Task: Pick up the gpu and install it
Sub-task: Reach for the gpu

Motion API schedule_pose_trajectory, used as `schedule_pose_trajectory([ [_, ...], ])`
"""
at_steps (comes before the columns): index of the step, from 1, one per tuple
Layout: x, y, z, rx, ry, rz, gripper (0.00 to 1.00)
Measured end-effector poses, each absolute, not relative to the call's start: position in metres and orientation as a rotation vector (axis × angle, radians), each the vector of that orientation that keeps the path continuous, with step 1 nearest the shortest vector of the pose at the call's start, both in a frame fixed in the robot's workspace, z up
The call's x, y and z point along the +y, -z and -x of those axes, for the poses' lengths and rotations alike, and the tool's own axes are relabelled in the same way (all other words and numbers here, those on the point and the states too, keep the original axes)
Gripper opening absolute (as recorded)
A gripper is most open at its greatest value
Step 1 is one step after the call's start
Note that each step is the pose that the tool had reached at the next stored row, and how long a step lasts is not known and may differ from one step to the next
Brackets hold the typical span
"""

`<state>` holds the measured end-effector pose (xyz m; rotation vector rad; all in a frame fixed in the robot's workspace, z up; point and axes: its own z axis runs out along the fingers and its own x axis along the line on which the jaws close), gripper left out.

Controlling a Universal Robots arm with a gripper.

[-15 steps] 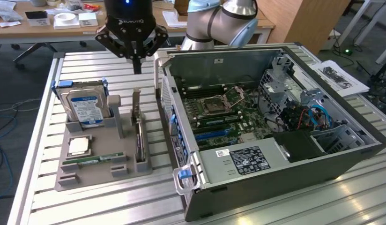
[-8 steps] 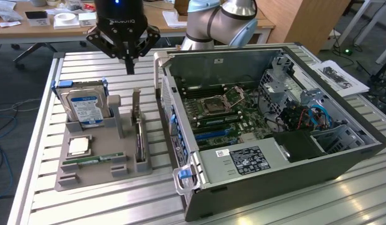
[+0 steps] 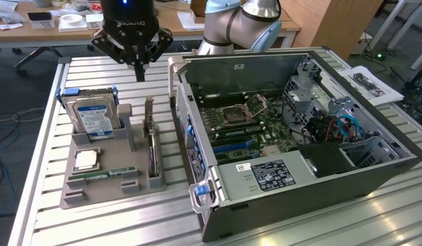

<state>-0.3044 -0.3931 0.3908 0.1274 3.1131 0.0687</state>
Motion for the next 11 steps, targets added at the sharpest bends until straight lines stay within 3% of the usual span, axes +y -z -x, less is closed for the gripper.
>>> schedule_pose_trajectory([
  [11,-0.405,-0.391,0.307,3.113,-0.069,-0.128,0.11],
])
